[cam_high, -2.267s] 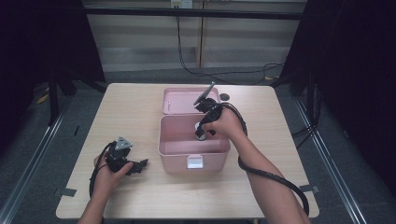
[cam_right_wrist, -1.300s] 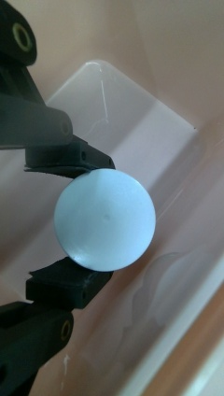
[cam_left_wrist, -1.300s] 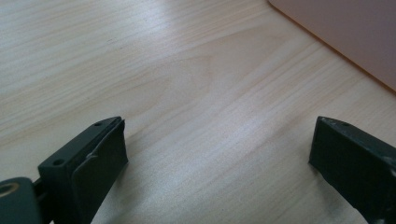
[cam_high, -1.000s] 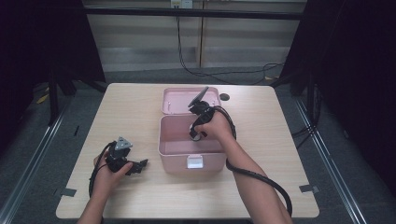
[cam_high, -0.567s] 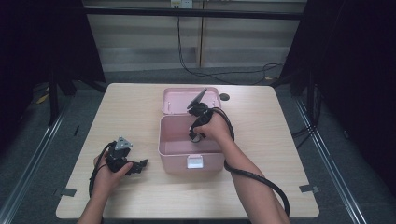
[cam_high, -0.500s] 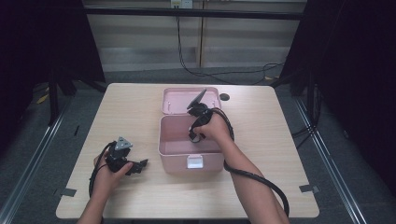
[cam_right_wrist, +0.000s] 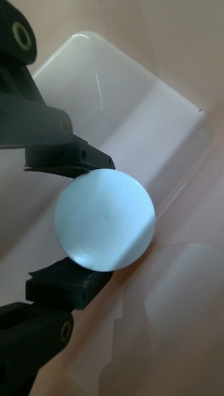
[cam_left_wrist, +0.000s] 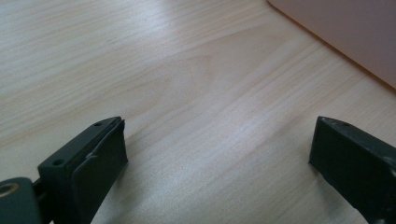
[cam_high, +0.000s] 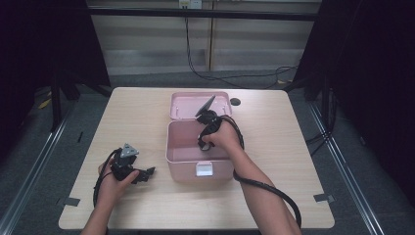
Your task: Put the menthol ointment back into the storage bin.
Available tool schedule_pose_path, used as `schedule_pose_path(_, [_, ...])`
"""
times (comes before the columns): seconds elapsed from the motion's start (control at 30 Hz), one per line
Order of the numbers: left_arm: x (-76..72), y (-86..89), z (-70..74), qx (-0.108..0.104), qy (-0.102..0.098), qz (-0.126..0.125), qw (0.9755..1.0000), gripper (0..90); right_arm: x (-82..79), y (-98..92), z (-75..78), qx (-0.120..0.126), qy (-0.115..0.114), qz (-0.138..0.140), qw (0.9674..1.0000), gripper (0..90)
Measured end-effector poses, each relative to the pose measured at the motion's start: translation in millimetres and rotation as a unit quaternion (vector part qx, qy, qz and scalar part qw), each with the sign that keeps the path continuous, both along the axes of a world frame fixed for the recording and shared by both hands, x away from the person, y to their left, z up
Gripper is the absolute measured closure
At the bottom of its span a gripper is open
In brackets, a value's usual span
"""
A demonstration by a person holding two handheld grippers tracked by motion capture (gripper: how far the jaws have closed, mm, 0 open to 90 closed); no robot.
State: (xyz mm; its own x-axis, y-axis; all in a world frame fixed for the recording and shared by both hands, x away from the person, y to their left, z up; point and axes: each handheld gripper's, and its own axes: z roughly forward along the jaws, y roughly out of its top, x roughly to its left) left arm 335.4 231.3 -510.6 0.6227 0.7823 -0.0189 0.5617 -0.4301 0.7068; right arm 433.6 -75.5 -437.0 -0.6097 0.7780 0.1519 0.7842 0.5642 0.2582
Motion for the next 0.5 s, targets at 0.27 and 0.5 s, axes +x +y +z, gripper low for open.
schedule_pose_path(0.27, [0.1, -0.1, 0.0, 0.000, 0.000, 0.000, 1.0000, 3.3, -1.3, 2.0, -3.4, -0.006, 0.001, 0.002, 1.0000, 49.4])
schedule_pose_path(0.5, [0.1, 0.0, 0.0, 0.000, 0.000, 0.000, 1.0000, 3.3, -1.7, 2.8, -6.1, -0.016, 0.002, 0.006, 0.9999, 48.2])
